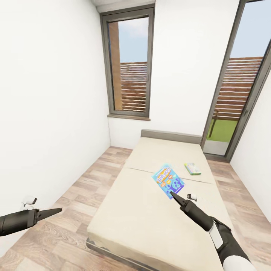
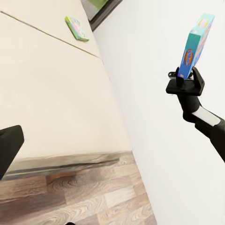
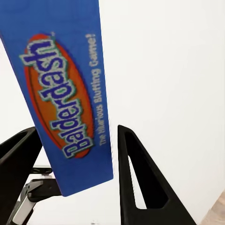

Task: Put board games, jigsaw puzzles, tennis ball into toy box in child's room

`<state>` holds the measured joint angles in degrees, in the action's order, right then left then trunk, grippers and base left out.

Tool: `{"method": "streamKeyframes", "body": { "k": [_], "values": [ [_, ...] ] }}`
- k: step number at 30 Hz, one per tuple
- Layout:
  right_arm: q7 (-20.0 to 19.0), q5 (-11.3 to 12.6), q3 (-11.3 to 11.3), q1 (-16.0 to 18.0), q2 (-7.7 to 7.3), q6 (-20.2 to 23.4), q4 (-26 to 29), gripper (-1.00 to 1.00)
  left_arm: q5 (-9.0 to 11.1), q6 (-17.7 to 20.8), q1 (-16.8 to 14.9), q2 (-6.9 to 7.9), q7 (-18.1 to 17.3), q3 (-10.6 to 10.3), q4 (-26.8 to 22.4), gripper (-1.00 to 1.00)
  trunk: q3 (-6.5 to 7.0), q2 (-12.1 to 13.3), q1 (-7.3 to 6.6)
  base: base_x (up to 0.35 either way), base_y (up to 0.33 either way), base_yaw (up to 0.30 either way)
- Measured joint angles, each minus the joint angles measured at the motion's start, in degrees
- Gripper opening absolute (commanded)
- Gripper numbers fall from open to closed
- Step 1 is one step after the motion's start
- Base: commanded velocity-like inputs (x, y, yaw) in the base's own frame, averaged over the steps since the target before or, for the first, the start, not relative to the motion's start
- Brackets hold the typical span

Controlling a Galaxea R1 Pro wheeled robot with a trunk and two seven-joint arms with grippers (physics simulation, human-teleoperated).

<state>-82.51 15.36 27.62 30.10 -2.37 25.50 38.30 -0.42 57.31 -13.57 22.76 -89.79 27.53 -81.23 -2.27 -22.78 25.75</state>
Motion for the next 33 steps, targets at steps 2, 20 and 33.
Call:
{"method": "streamKeyframes", "body": {
  "k": [2,20,33],
  "values": [
    [0.04,0.00,-0.01,0.00,0.00,0.00,0.00,-1.00,-0.02,0.00,0.00,0.00,0.00,0.00,0.01,1.00,0.10,-0.01,0.00,-0.013,0.000,0.257],
    [0.07,-0.07,0.00,0.01,0.00,0.00,0.01,-1.00,-0.03,0.00,-0.08,0.00,0.00,-0.03,0.01,1.00,1.14,-0.01,0.01,-0.051,0.000,0.242],
    [0.07,-0.07,-0.06,0.03,0.00,-0.08,0.03,-1.00,0.64,0.00,-0.11,0.19,0.01,0.31,0.00,1.00,1.90,-0.08,0.01,-0.045,0.000,0.230]
  ]
}}
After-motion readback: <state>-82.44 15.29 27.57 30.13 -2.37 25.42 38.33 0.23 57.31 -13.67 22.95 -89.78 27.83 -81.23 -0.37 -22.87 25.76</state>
